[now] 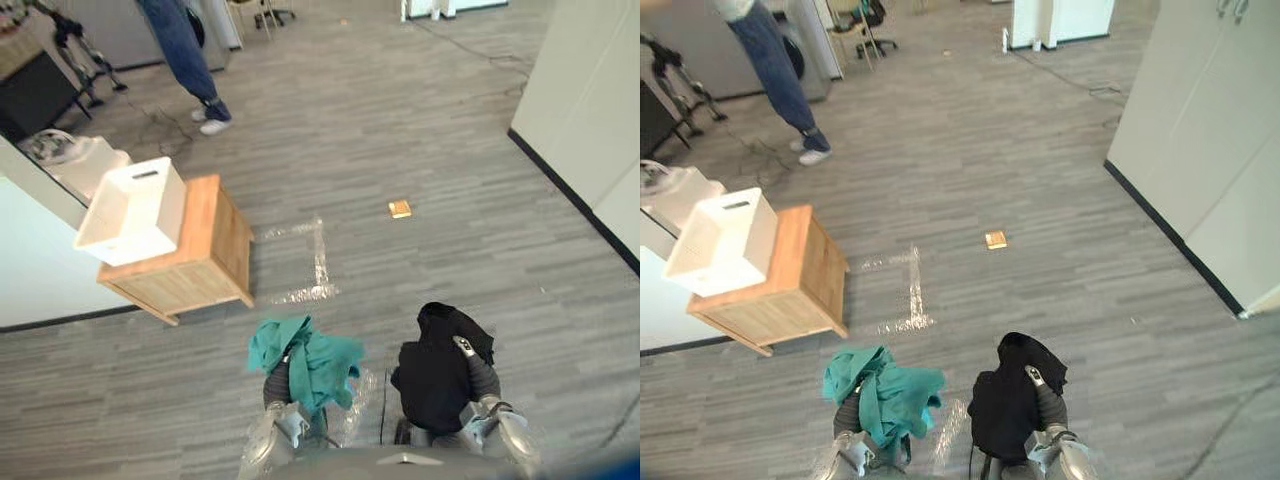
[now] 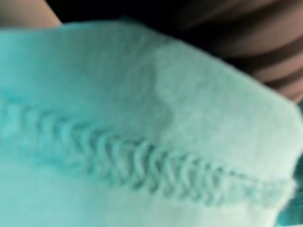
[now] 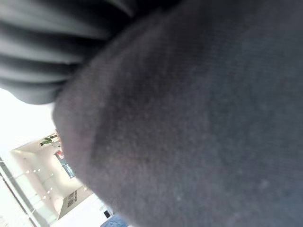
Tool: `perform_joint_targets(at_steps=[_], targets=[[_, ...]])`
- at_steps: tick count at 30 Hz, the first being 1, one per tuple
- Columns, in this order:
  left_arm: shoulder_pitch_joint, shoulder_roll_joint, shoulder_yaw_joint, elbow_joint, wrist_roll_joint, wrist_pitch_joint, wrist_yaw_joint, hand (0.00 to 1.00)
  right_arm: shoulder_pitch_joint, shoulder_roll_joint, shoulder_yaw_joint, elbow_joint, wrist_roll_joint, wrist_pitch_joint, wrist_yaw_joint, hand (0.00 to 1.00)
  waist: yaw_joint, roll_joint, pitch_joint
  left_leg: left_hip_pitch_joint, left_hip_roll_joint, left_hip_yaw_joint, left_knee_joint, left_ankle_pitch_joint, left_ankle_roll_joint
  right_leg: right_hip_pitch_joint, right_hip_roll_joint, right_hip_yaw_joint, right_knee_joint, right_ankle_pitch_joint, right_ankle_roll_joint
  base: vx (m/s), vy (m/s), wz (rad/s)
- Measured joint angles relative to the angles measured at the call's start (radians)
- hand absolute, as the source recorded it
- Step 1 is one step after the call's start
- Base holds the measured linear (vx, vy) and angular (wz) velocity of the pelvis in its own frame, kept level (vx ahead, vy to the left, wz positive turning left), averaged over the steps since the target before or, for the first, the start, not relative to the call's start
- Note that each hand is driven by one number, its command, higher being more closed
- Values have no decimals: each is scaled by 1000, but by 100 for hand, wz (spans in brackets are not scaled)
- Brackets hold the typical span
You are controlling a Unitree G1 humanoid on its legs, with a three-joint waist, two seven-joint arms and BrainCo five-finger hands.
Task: Tidy the bed and pick cloth on bed and put in laundry
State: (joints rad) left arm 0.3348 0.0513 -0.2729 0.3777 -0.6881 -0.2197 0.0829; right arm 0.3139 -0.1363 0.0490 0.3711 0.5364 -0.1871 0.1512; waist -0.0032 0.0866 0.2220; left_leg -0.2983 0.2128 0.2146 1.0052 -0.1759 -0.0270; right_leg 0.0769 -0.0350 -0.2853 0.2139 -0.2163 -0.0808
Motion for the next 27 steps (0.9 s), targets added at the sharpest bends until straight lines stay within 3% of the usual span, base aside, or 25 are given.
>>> perform_joint_targets(at_steps=[3,5,8,9,10,11,12,14,15,16,17,19,21,24,25,26,27], targets=[[2,-26,-2,-11,0,1,6,100,4,-3,-13,-2,0,3,3,100,-5,-4,-2,29,-87,136,-450,-2,-28,44,-10,-37,-36,-5,29,382,-29,29],[6,-40,-8,-14,1,2,10,100,25,-5,-10,-2,0,5,5,100,-2,-11,-3,57,-134,226,-747,85,-28,101,-9,-64,-69,-20,54,455,16,44],[22,-40,-27,-23,2,-2,10,100,46,-29,0,0,1,-3,23,100,13,-9,-5,53,-117,281,-861,177,-22,210,-4,-67,-115,-56,116,454,84,10],[29,-39,-28,-25,2,-3,10,100,47,-35,6,3,1,-6,25,100,18,-11,-6,54,-106,295,-847,211,10,230,-6,-66,-120,-73,135,484,164,-17],[37,-35,-31,-26,2,-8,11,100,42,-32,15,17,3,-11,25,100,26,-47,-33,49,-125,320,-796,230,119,246,-42,-60,-119,-112,156,496,179,-16],[35,-33,-30,-26,2,-9,11,100,35,-31,16,23,5,-14,25,100,27,-62,-46,45,-142,326,-777,201,139,245,-68,-59,-108,-120,172,530,175,-8],[26,-38,-22,-25,3,-11,11,100,29,-30,21,23,10,-20,25,100,21,-82,-52,34,-159,323,-739,147,170,217,-100,-56,-26,-117,204,536,196,13],[2,-38,-19,-31,13,-19,10,100,5,-23,28,23,9,-21,24,100,23,-89,-55,61,-187,316,-717,102,194,123,-172,-43,256,-99,240,568,247,31],[-5,-21,-3,-42,20,-25,9,100,-1,-8,42,26,5,-21,21,100,23,-120,-55,106,-228,294,-719,62,200,28,-242,-19,514,-14,250,485,216,43],[-9,-14,2,-41,35,-25,10,100,-8,6,43,31,1,-21,18,100,21,-130,-52,132,-243,278,-720,43,199,-4,-267,-5,620,15,244,472,193,58],[-12,-1,7,-41,43,-25,11,100,-13,19,44,36,-8,-21,12,100,19,-131,-51,171,-258,243,-722,22,196,-40,-281,0,733,3,241,460,143,71],[-14,24,9,-43,52,-26,11,100,3,21,66,39,-11,-24,-5,100,6,-107,-44,293,-278,159,-780,2,178,-110,-272,-5,810,-40,191,488,127,101],[-21,37,9,-54,52,-28,14,100,13,22,81,39,-11,-26,-11,100,-7,-104,-44,351,-288,101,-824,-4,166,-182,-259,-10,750,-72,179,401,33,111],[-29,48,7,-77,52,-27,45,100,35,45,79,37,-10,-28,-5,100,-9,-97,-35,422,-289,-9,-870,-21,136,-285,-224,-1,490,-72,168,390,-64,97],[-30,49,6,-77,52,-25,51,100,39,48,79,37,-10,-28,-1,100,-10,-95,-34,439,-283,-44,-874,-26,129,-303,-204,12,385,-51,172,561,-185,120],[-31,52,4,-77,52,-21,53,100,49,48,78,37,-10,-28,4,100,-12,-88,-27,466,-266,-97,-880,-39,115,-321,-174,51,225,18,172,475,-199,101],[-32,54,2,-77,52,-21,53,100,50,48,77,37,-10,-28,4,100,-15,-86,-24,475,-260,-116,-880,-44,109,-324,-165,66,166,51,177,382,-195,116]])
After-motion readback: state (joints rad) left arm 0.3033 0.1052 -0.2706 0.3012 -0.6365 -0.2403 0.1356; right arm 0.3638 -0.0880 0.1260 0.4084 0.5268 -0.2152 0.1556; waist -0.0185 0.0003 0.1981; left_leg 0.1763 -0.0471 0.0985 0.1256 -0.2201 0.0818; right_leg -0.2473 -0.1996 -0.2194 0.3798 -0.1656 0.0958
